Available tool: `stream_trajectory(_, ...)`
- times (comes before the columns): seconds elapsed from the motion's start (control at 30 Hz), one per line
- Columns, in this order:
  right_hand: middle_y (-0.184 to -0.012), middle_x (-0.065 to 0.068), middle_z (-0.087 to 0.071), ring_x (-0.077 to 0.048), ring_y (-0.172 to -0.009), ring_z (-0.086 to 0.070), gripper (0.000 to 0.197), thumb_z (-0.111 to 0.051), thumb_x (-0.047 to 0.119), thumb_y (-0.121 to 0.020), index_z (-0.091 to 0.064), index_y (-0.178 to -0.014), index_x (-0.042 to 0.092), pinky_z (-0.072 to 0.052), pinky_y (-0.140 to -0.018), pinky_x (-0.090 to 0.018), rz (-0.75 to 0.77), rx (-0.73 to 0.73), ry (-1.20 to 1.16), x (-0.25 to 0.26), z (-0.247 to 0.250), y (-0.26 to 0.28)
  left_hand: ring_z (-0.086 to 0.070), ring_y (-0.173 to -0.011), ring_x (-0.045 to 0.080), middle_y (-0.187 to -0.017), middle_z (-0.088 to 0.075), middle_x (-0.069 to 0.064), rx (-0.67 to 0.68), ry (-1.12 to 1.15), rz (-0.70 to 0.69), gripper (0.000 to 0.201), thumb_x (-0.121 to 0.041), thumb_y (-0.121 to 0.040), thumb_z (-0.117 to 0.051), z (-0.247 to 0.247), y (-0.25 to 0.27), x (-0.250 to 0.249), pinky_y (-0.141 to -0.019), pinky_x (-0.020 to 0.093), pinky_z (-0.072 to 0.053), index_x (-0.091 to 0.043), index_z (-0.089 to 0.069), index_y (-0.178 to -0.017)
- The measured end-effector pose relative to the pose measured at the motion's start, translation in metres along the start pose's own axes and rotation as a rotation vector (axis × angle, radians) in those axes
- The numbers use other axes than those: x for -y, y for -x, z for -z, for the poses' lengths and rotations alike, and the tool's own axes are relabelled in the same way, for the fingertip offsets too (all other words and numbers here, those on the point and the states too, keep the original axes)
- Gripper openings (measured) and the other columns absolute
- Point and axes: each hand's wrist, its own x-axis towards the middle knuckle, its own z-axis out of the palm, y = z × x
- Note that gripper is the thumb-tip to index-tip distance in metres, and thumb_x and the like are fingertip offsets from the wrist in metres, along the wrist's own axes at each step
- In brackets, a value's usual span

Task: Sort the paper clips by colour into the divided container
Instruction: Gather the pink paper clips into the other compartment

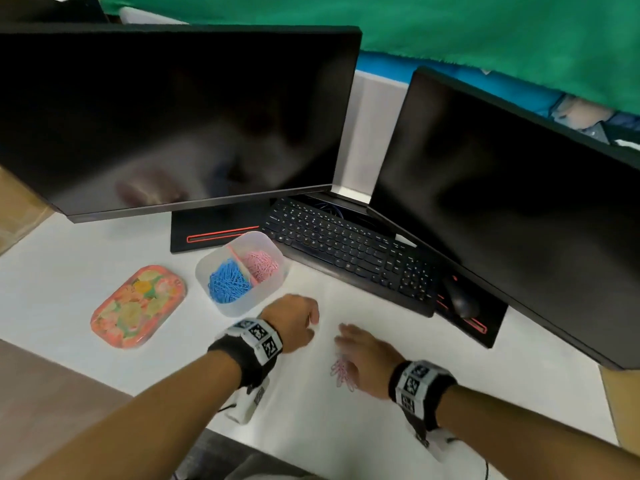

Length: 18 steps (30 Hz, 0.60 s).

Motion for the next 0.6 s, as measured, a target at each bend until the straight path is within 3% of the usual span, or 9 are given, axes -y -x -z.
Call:
stream_trajectory(0.1,-0.160,0.000,-0.016,-0.014,-0.147,-0.014,0.054,-0.047,0.023,-0.095,-0.031,-0.147,0.016,-0.022,-0.118,-0.028,0.060,-0.026,-0.035,0.000,-0.015,0.019,-0.054,-0.083,0.013,-0.093,-0.063,-0.006,0.058,0.060,0.028,0.019,-0.024,-0.081,-0.064,-0.030,0.005,-0.003,-0.075,0.022,-0.042,-0.025,-0.061,-0.099)
stream_trajectory(0.2,-0.159,-0.002,-0.017,-0.018,-0.145,-0.019,0.058,-0.049,0.025,-0.094,-0.028,-0.147,0.018,-0.033,-0.113,-0.036,0.073,-0.036,0.011,-0.002,-0.017,0.023,-0.056,-0.082,0.012,-0.092,-0.065,-0.006,0.026,0.261,0.135,0.016,-0.029,-0.085,-0.063,-0.051,0.009,-0.004,-0.077,0.021,-0.045,-0.024,-0.063,-0.099)
stream_trajectory(0.27,-0.154,-0.006,-0.026,-0.023,-0.138,-0.027,0.050,-0.046,0.020,-0.094,-0.036,-0.143,0.016,-0.042,-0.105,-0.042,0.127,-0.054,0.079,-0.001,-0.018,0.020,-0.060,-0.078,0.016,-0.085,-0.066,-0.003,-0.003,0.514,0.259,0.012,-0.032,-0.088,-0.060,-0.061,0.008,-0.002,-0.075,0.027,-0.051,-0.023,-0.066,-0.093)
stream_trajectory(0.33,-0.140,-0.009,-0.043,-0.026,-0.126,-0.039,0.043,-0.049,0.007,-0.089,-0.051,-0.132,0.012,-0.051,-0.090,-0.042,0.173,-0.054,0.108,0.002,-0.022,0.015,-0.060,-0.073,0.019,-0.079,-0.065,0.003,-0.008,0.803,0.363,0.019,-0.033,-0.091,-0.056,-0.066,0.010,-0.002,-0.071,0.033,-0.053,-0.016,-0.065,-0.087)
stream_trajectory(0.43,-0.103,-0.010,-0.060,-0.029,-0.097,-0.058,0.034,-0.061,-0.007,-0.073,-0.069,-0.102,0.007,-0.058,-0.064,-0.034,0.236,-0.097,0.129,0.000,-0.031,0.008,-0.057,-0.070,0.020,-0.076,-0.060,0.007,-0.036,1.063,0.430,0.032,-0.038,-0.095,-0.050,-0.067,0.014,-0.007,-0.069,0.034,-0.052,-0.010,-0.060,-0.082)
stream_trajectory(0.5,-0.098,-0.012,-0.060,-0.031,-0.095,-0.059,0.031,-0.056,-0.010,-0.074,-0.071,-0.096,0.004,-0.057,-0.066,-0.036,0.225,-0.103,0.126,0.000,-0.033,0.003,-0.056,-0.070,0.022,-0.077,-0.059,0.007,-0.066,1.167,0.460,0.032,-0.036,-0.098,-0.046,-0.066,0.016,-0.012,-0.066,0.032,-0.051,-0.010,-0.060,-0.087)
stream_trajectory(0.6,-0.108,-0.015,-0.055,-0.030,-0.106,-0.053,0.032,-0.044,-0.007,-0.086,-0.066,-0.107,0.001,-0.052,-0.082,-0.040,0.143,-0.103,0.117,0.004,-0.027,-0.001,-0.055,-0.068,0.022,-0.078,-0.059,0.009,-0.101,1.263,0.500,0.035,-0.037,-0.100,-0.043,-0.065,0.015,-0.017,-0.067,0.033,-0.052,-0.009,-0.061,-0.091)
